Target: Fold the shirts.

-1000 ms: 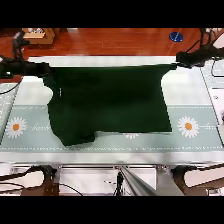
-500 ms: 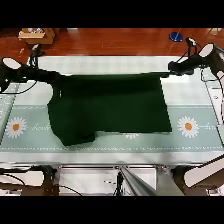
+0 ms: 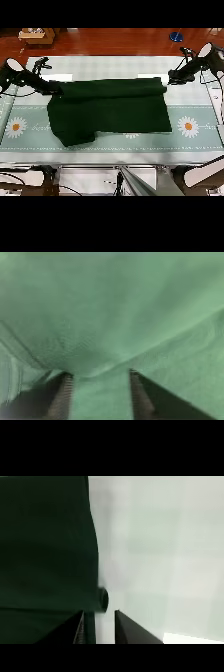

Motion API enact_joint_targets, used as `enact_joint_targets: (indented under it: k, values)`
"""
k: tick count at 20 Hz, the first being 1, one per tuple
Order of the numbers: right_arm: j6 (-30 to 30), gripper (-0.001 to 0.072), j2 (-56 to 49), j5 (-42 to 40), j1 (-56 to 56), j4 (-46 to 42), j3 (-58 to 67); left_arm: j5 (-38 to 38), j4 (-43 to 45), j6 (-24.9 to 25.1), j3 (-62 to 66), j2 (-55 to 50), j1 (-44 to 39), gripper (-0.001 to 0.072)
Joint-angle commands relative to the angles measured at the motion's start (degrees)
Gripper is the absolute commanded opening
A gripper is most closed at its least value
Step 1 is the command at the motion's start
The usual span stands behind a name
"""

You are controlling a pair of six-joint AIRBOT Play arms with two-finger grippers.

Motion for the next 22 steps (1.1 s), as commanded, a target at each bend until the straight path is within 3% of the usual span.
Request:
enact_joint_targets:
  k: [1, 4, 7, 10, 11, 12, 22]
  values:
    - [-3.87, 0.0303, 2.49, 7.3, -0.61, -4.76, 0.0, -8.9, 3.63, -4.09, 2.91, 0.63, 1.88, 0.0475]
    - [-2.25, 0.0474, 6.62, 13.0, -5.92, -5.66, -0.42, -17.44, 3.91, -5.29, 2.16, 4.66, 8.0, 0.0475]
    - [-3.78, 0.0486, 11.54, 13.29, -12.37, 2.27, -7.85, -17.46, -0.83, -5.31, -9.53, 12.81, 14.71, 0.0476]
    - [-6.69, 0.0486, 16.06, 10.8, -17.03, 10.27, -19.19, -17.27, -5.2, -2.1, -24.79, 20.06, 20.46, 0.049]
    - [-8.02, 0.0486, 17.05, 10.16, -17.77, 12.9, -22.49, -17.31, -6.1, -1.84, -28.81, 21.38, 22.03, 0.0516]
    - [-9.35, 0.0486, 17.75, 9.46, -17.94, 14.47, -25.07, -17.33, -6.34, -1.84, -31.76, 22.16, 23.08, 0.0616]
    - [-11.74, 0.0486, 18.23, 5.25, -17.81, 15.96, -32.35, -12.0, -7.93, -1.97, -44.72, 22.47, 23.43, 0.0634]
